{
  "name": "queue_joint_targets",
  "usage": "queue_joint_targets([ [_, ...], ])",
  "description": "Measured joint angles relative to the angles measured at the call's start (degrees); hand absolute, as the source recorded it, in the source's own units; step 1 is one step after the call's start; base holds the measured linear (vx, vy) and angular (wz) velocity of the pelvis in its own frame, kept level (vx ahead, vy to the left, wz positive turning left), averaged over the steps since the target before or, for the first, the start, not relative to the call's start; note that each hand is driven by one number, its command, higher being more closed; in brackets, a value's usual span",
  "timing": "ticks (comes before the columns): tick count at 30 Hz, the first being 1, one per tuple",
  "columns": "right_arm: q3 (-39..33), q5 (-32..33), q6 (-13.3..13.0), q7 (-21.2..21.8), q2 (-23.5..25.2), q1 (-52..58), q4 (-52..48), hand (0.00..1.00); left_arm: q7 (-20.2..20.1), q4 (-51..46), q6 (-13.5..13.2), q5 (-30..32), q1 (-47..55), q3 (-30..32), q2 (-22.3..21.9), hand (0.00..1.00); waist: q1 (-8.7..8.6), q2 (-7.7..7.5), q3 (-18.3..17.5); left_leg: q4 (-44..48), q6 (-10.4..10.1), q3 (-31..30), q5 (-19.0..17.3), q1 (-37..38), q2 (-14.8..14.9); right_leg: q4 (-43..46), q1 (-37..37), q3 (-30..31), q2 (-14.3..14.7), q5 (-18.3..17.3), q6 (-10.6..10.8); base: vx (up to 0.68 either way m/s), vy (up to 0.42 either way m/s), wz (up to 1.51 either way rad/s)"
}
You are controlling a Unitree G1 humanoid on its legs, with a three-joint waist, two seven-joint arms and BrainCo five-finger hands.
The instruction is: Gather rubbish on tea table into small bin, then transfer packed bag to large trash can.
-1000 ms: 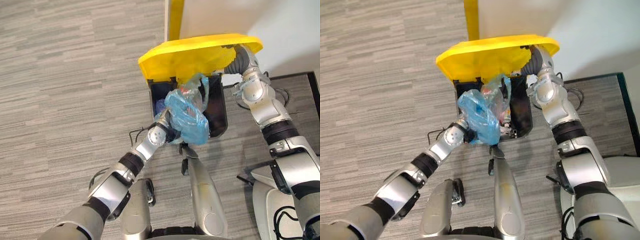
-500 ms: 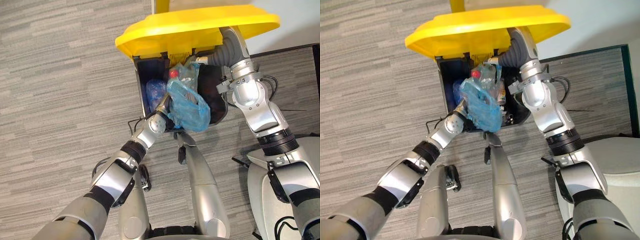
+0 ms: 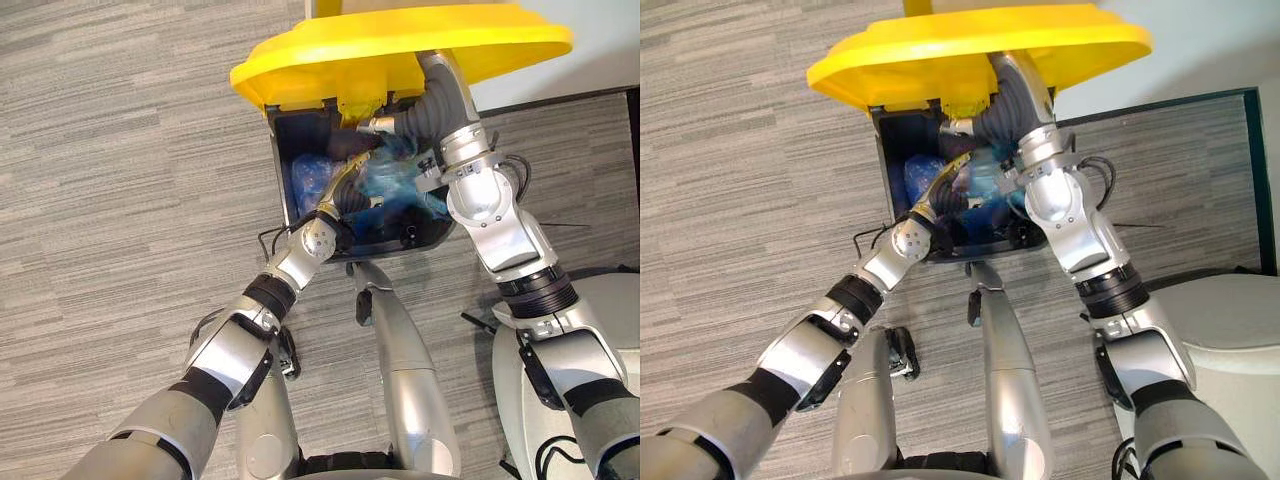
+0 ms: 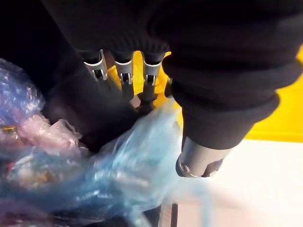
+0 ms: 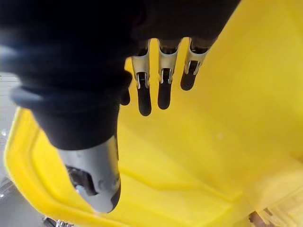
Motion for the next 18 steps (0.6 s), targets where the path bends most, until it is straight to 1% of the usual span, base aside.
queue_joint_targets([
  [5, 1.07, -0.09, 0.05, 0.46, 1.25, 1.88, 0.04, 0.00, 0.02, -0.12, 0.04, 0.32, 3.20, 1.37, -0.28, 0.00, 0.08, -0.04, -0.11, -0.64, -0.02, 0.12, 0.03, 2.76, 0.11, -0.05, 2.52, -0.15, -0.03, -0.08, -0.13, 0.01, -0.038, 0.02],
  [9, 1.30, -0.20, 0.04, 0.56, 2.13, 3.45, 0.11, 0.00, 0.00, -0.12, 0.11, 0.28, 5.82, 1.32, -0.22, 0.00, 0.25, -0.11, -0.19, -2.72, -0.81, 0.63, 0.51, 5.59, 0.17, -0.27, 4.61, -0.19, -0.20, -0.57, -0.82, 0.02, -0.057, 0.05],
  [10, 1.82, -0.31, 0.03, 0.62, 2.15, 4.60, 0.26, 0.00, -0.01, -0.22, 0.10, 0.20, 6.71, 1.26, -0.10, 0.00, 0.41, -0.15, -0.21, -3.87, -1.29, 0.82, 1.04, 7.10, 0.14, -0.42, 5.78, -0.25, -0.23, -0.75, -0.94, 0.05, -0.074, 0.06],
  [11, 2.17, -0.40, 0.03, 0.63, 2.14, 5.08, 0.46, 0.00, 0.00, -0.33, 0.10, 0.11, 7.15, 1.27, 0.02, 0.00, 0.43, -0.15, -0.22, -4.43, -1.29, 0.85, 1.31, 7.80, 0.11, -0.55, 6.32, -0.31, -0.26, -0.83, -0.96, 0.06, -0.076, 0.09],
  [14, 2.59, -1.59, -0.25, 1.72, 2.80, 8.44, 4.29, 0.00, -0.01, -3.39, -0.28, -0.61, 10.78, 1.21, 1.61, 0.00, 0.44, -1.07, -1.39, -8.92, -1.66, 0.28, 3.61, 10.76, -1.36, -1.59, 8.62, -0.66, -1.24, -1.31, -1.20, 0.05, -0.085, 0.22],
  [17, 1.47, -2.37, -0.21, 1.83, 2.67, 13.14, 7.25, 0.00, -0.08, -5.76, -0.91, -2.01, 14.28, 1.39, 4.32, 0.00, 1.69, -1.18, -1.47, -11.93, -2.00, -0.57, 4.89, 13.96, -1.73, -2.56, 11.67, -1.51, -1.51, -1.79, -0.63, 0.03, -0.085, 0.21],
  [18, 0.35, -2.42, -0.11, 2.23, 2.79, 15.92, 7.56, 0.00, -0.15, -8.04, -1.13, -2.78, 17.01, 2.09, 5.96, 0.00, 1.72, -1.18, -1.47, -13.22, -2.23, -1.12, 5.31, 15.71, -1.94, -2.81, 13.51, -2.26, -1.71, -2.26, -0.92, 0.04, -0.086, 0.31],
])
